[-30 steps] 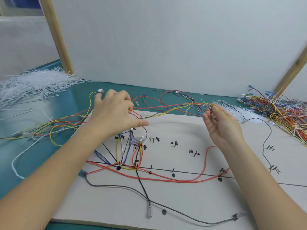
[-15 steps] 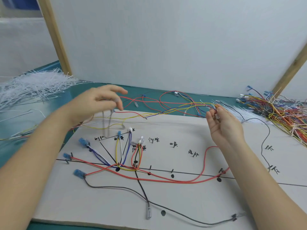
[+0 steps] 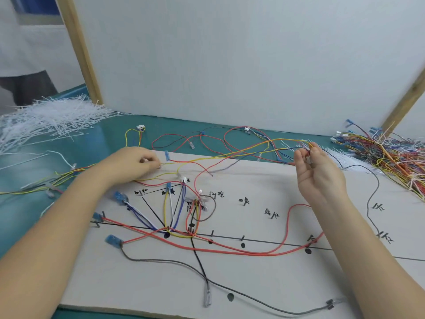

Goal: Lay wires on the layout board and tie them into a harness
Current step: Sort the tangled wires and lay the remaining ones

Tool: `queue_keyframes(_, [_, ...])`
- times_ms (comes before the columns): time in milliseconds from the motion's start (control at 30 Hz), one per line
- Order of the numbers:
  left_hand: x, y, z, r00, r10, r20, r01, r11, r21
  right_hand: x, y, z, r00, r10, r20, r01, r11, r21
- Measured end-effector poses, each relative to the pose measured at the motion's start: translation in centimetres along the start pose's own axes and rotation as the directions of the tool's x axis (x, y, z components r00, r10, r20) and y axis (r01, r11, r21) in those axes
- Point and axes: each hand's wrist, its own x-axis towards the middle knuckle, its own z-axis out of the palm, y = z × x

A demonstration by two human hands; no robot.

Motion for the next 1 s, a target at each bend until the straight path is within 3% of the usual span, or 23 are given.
queue_keyframes(167, [-0.3,1.1,-1.2,0.987,0.1,-0.125,-0.124,0.971,-0.202,-0.2,-0.5,0.6,0.999,-0.035,0.034,0.034,0.999,0.026])
queue_keyframes(233, [-0.6,1.7,-1.7,0.99,0.117,-0.081,-0.134,0.959,-0.252,0.1,-1.1,0.4,0.999,-0.038,0.004,0.038,0.999,0.028])
queue_keyframes(400, [-0.7,2.6,-1.1,0.963,0.096,0.251,-0.118,0.99,0.075,0.6,-2.1,-0.1,0.997,-0.056,-0.055,0.061,0.994,0.089])
queue_keyframes(600, [-0.7,2.2,-1.2,0.967,0.053,0.25,-0.114,0.964,0.238,0.4,-2.0,-0.3,0.996,-0.058,-0.062,0.062,0.995,0.072])
queue_keyframes(833, [-2.0,1.3,-5.2,0.995,0.067,-0.075,-0.069,0.997,-0.032,1.5,-4.0,-0.8,0.98,-0.112,-0.163,0.136,0.981,0.142])
queue_keyframes(1000, [-2.5,-0.5,-6.4,0.985,0.06,-0.159,-0.069,0.996,-0.05,2.1,-5.7,-1.6,0.961,-0.14,-0.238,0.192,0.958,0.211])
